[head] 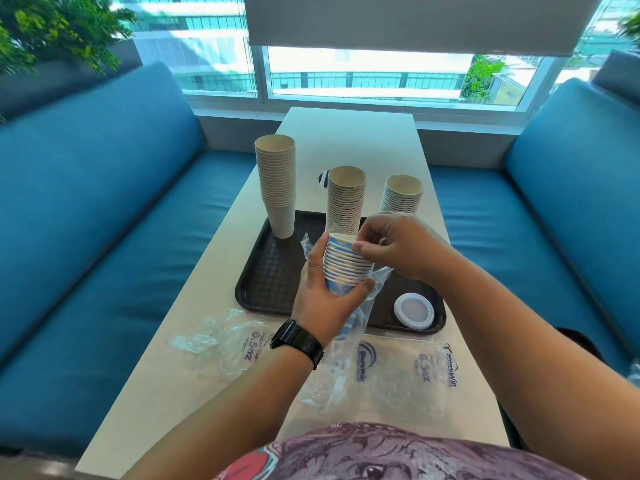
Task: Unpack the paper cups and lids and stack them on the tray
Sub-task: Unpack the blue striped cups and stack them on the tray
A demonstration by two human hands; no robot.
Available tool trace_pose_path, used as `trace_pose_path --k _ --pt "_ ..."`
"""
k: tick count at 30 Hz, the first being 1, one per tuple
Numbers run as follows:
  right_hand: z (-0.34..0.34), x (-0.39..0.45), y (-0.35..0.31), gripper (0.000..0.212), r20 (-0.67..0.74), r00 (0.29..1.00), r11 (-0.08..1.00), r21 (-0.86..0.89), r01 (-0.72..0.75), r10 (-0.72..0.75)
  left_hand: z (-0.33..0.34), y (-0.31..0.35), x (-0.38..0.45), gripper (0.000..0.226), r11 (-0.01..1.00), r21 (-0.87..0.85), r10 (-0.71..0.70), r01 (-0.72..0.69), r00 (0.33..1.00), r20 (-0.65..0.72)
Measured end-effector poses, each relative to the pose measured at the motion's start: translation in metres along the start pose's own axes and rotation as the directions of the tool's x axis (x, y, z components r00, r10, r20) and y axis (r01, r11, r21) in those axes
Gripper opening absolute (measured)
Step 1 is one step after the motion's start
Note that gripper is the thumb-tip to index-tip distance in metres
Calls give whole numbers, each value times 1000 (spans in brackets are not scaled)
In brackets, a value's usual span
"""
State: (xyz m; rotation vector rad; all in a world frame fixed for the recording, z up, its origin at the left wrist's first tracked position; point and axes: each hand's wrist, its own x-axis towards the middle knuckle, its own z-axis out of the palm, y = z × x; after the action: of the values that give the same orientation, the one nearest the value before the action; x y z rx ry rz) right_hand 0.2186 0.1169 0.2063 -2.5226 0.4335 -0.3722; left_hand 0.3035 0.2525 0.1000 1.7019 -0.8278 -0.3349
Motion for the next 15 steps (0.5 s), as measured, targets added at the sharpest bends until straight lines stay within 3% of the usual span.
trace_pose_path --k 5,10,15 --pt "1 7 6 14 -51 998 997 68 -32 36 0 -3 -1 98 1000 -13 -16 17 1000 3" --pt "-9 16 17 6 -162 985 989 141 -41 64 -1 -8 -1 97 1000 10 -11 11 1000 3" --pt "-36 30 24 10 -270 961 997 62 -36 52 1 -14 -1 97 1000 11 -29 29 1000 10"
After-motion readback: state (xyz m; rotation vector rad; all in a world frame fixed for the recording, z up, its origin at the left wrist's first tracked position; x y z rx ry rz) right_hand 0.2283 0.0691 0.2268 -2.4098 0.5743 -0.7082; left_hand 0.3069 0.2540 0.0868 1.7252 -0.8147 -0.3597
